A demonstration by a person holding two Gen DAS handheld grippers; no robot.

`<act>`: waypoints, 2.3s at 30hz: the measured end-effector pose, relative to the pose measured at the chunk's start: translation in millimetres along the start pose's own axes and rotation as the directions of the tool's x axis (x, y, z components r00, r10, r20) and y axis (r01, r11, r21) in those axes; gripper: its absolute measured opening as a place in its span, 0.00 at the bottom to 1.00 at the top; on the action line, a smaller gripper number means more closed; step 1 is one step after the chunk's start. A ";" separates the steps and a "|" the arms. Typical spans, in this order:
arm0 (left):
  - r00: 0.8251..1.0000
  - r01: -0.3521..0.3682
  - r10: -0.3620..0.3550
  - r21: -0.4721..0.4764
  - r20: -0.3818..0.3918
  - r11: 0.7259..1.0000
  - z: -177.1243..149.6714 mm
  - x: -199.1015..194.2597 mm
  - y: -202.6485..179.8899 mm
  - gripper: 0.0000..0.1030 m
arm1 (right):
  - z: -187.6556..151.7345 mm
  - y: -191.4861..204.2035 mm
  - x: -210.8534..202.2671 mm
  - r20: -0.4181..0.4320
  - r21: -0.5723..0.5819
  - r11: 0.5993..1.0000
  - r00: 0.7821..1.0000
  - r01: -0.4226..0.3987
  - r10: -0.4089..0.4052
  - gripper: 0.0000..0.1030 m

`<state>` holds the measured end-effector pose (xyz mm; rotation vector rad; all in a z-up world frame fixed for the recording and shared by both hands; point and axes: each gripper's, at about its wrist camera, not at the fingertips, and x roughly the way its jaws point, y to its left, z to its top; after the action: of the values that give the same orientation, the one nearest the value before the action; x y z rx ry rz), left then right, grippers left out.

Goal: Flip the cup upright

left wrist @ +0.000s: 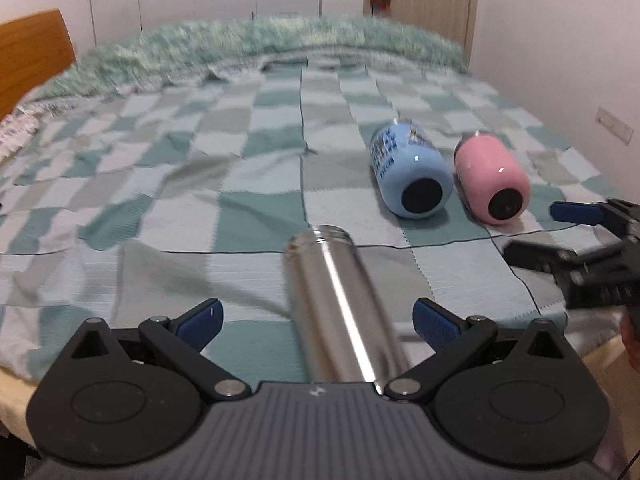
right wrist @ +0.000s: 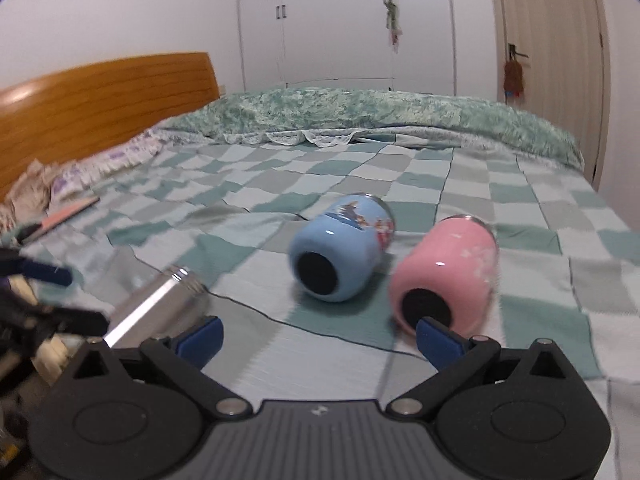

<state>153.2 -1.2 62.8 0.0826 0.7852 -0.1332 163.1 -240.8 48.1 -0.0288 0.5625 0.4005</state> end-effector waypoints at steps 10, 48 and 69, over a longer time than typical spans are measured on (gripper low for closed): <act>0.958 -0.073 0.045 -0.088 -0.285 0.993 30.3 75.0 -2.8 0.71 | -17.6 -29.9 12.8 -0.006 -0.031 0.997 0.998 -0.066 0.066 1.00; 0.902 -0.103 0.138 -0.107 0.410 0.989 -21.2 -12.2 2.6 1.00 | -44.2 -16.8 -46.2 0.178 0.092 0.995 0.984 -0.043 0.026 1.00; 0.817 -0.101 0.147 -0.113 0.558 0.988 -150.1 -56.3 -50.6 1.00 | -128.2 37.3 -104.8 0.420 0.027 0.981 0.889 0.192 -0.186 1.00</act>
<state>1.3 -27.7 -4.2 0.0158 0.1840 0.0026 2.4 -261.5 -2.6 -0.0113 0.1255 0.2094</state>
